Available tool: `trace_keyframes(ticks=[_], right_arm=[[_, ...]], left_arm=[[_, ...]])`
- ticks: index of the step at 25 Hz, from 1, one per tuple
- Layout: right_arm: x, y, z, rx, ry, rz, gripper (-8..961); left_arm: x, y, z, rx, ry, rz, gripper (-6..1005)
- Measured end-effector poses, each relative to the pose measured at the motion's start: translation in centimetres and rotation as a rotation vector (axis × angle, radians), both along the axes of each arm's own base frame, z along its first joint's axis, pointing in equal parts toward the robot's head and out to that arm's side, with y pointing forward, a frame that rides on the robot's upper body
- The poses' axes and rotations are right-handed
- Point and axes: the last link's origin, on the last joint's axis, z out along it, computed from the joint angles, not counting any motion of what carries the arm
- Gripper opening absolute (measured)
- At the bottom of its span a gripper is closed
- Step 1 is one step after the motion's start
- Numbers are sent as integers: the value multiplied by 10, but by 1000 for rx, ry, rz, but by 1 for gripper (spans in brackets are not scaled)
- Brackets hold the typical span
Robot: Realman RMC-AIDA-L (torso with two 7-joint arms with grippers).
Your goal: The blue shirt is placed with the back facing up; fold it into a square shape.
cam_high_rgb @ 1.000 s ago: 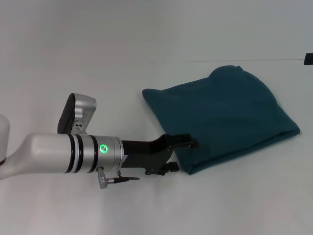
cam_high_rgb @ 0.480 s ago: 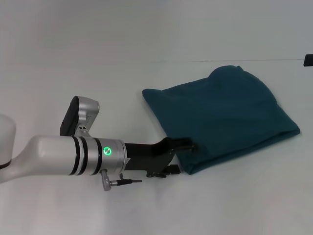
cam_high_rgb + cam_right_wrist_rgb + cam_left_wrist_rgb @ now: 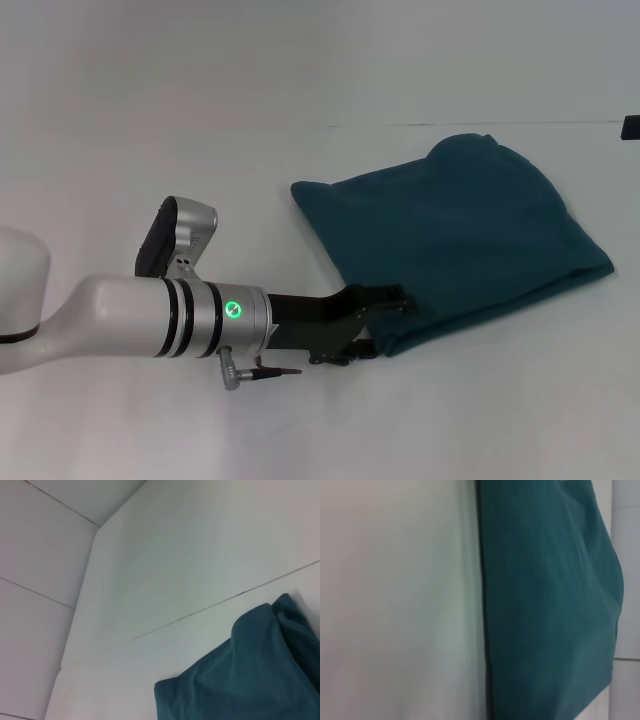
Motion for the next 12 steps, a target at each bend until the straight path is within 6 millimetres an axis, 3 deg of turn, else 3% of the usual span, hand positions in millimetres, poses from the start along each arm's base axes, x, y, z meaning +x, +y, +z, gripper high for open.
trace_keyframes(ticks=[12], right_arm=[[0, 0, -2, -2, 5, 0, 794]], left_arm=[[3, 4, -5, 9, 29, -6, 873]])
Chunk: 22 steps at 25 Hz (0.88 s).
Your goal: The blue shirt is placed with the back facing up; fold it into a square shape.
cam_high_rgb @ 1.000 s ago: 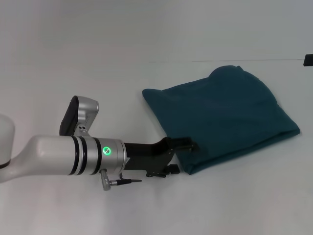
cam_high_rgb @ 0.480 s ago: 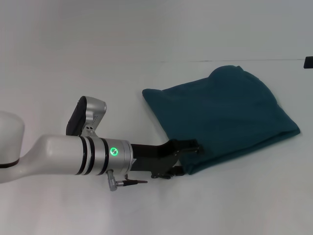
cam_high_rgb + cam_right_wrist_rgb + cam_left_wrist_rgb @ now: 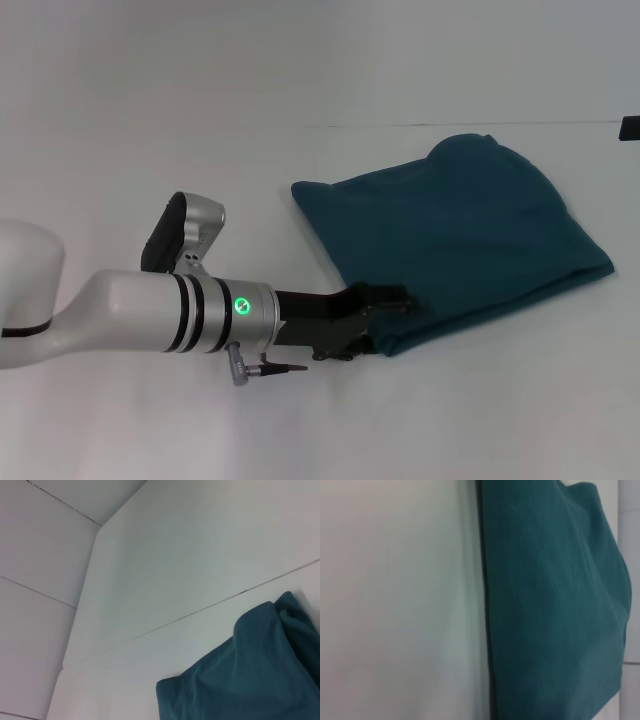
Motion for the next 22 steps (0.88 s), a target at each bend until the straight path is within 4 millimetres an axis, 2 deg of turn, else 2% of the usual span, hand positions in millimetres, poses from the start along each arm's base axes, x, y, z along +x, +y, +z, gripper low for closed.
trace_keyframes(ticks=[5, 11, 14, 22], right_arm=[[0, 0, 0, 1, 1, 0, 794], [1, 0, 1, 3, 5, -2, 794], [1, 0, 1, 5, 6, -2, 795], [1, -1, 2, 7, 8, -4, 795]], left_arm=[[2, 0, 0, 1, -1, -27, 864], [3, 0, 0, 0, -5, -28, 683], [4, 1, 0, 0, -5, -30, 442], [5, 0, 1, -4, -16, -34, 252]])
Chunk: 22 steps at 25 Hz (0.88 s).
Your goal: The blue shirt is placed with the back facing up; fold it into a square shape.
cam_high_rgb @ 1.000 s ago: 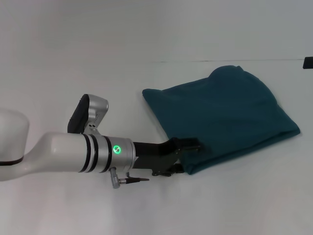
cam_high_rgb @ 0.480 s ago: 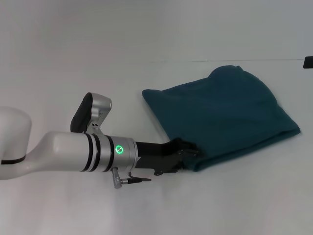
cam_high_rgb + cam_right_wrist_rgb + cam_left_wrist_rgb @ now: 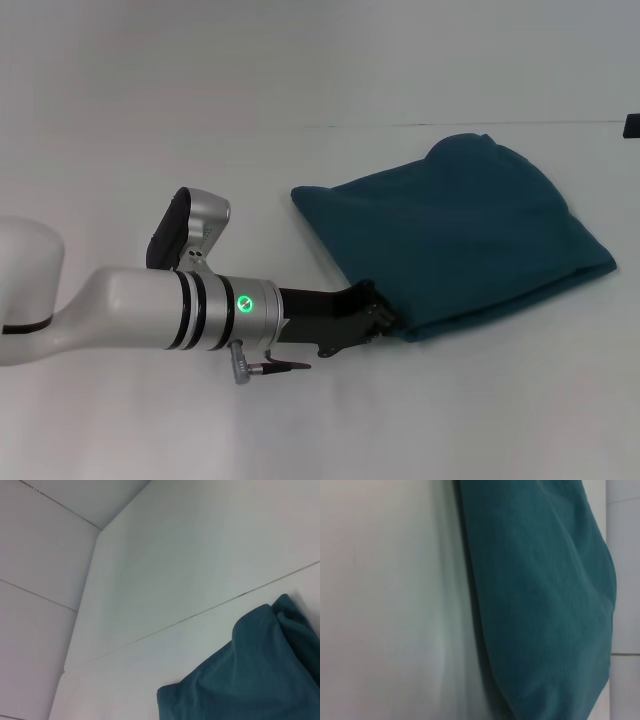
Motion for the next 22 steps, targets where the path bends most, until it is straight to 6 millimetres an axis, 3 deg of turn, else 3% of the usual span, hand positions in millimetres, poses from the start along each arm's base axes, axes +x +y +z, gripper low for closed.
trace_keyframes(ticks=[8, 22], right_arm=[[0, -2, -1, -13, 9, 0, 794], [13, -11, -1, -11, 42, -39, 795]], left_arm=[[-1, -4, 5, -13, -24, -29, 43], [-51, -15, 63, -4, -13, -24, 44]])
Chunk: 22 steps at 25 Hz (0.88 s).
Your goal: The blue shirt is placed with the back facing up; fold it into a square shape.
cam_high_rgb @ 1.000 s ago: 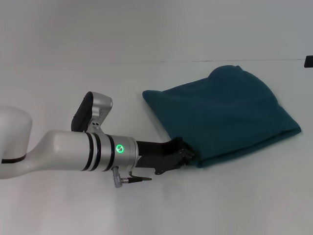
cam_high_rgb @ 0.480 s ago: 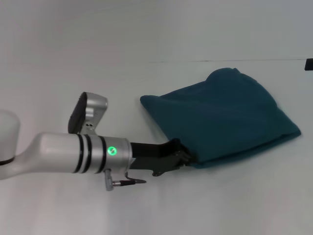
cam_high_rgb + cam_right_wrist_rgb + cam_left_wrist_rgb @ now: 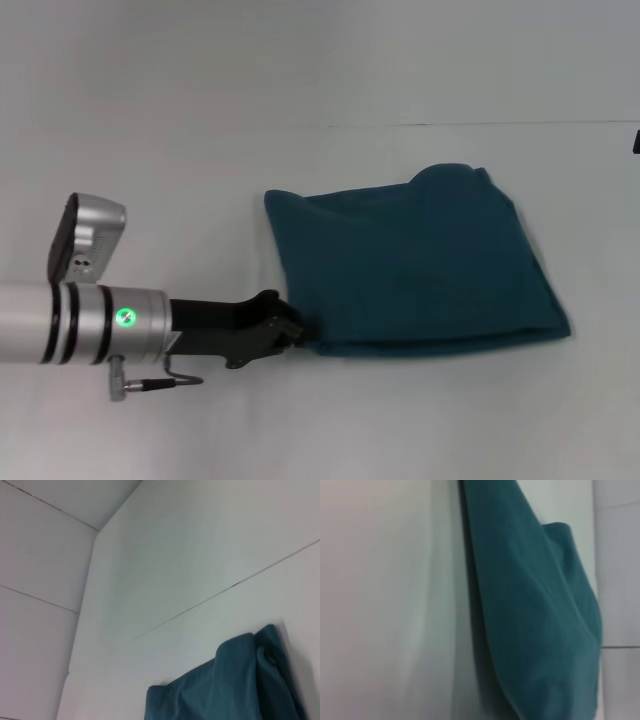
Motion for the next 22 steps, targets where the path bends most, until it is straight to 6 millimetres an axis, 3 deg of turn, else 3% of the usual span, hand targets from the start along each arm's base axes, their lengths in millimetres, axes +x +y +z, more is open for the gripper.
trace_keyframes(ticks=[10, 22], right_arm=[[-1, 1, 0, -1, 1, 2, 794], [-2, 1, 0, 0, -1, 6, 794]], left_arm=[[-16, -4, 10, -15, 54, 29, 43], [-19, -6, 17, -27, 65, 6, 61]])
